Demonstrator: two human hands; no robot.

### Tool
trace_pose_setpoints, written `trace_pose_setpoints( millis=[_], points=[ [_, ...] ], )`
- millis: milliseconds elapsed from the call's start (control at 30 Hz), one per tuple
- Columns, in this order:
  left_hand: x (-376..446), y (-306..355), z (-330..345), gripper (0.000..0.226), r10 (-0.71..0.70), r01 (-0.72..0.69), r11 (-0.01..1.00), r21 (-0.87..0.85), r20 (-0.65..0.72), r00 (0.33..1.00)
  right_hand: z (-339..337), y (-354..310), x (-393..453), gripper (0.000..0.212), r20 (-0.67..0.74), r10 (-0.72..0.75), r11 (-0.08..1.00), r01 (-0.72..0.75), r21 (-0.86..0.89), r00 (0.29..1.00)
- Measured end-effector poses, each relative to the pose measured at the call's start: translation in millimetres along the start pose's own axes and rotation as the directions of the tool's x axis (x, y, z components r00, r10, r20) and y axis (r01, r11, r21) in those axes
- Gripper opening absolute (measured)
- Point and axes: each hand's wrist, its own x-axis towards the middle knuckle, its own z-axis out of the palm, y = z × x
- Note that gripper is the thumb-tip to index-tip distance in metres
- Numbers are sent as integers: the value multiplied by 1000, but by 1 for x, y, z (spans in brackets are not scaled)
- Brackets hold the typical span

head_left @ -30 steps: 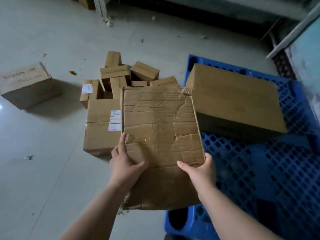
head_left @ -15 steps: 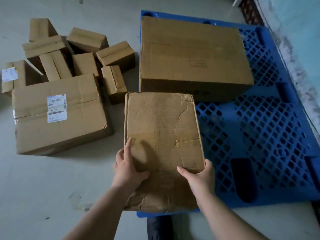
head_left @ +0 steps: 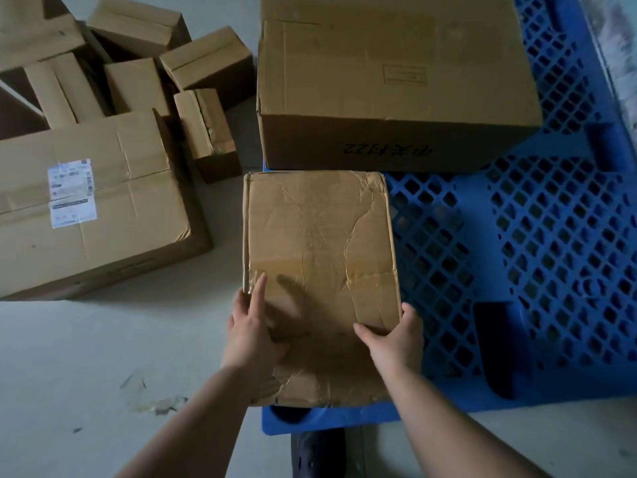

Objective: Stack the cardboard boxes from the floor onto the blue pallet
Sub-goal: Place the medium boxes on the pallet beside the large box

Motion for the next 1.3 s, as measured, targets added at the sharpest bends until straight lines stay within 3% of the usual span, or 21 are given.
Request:
trace_pose_setpoints(
  millis=[567,633,733,900,1033,1133,1200,1300],
  points=[
    [45,33,-24,115,32,-32,999,-23,-21,999,-3,-53,51,76,-50,-21,998,18,-62,999],
    [46,32,-30,111,55,-55,998,-9,-17,998,-2,-65,48,83,-70,-102,976,86,-201,992],
    [43,32,-47,104,87,-83,994,66,-51,995,13,-97,32,99,29,-280,834,258,-488,960],
    [52,17,-121,105,166,-124,977,172,-252,953,62,-179,-5,105,306,-497,708,583,-398,812],
    [63,-36,-191,101,-4,42,996,78,-433,901,100,-230,-33,103,424,-620,599,747,-289,661],
    [71,-92,-220,100,-161,171,985,-22,-483,861,138,-251,-49,103,511,-622,556,794,-245,593],
    [77,-130,-232,100,-215,197,976,-90,-513,831,168,-258,-53,105,537,-614,550,802,-234,578],
    [83,-187,-242,100,-293,251,956,-151,-499,815,215,-267,-53,107,532,-583,592,770,-240,614]
  ],
)
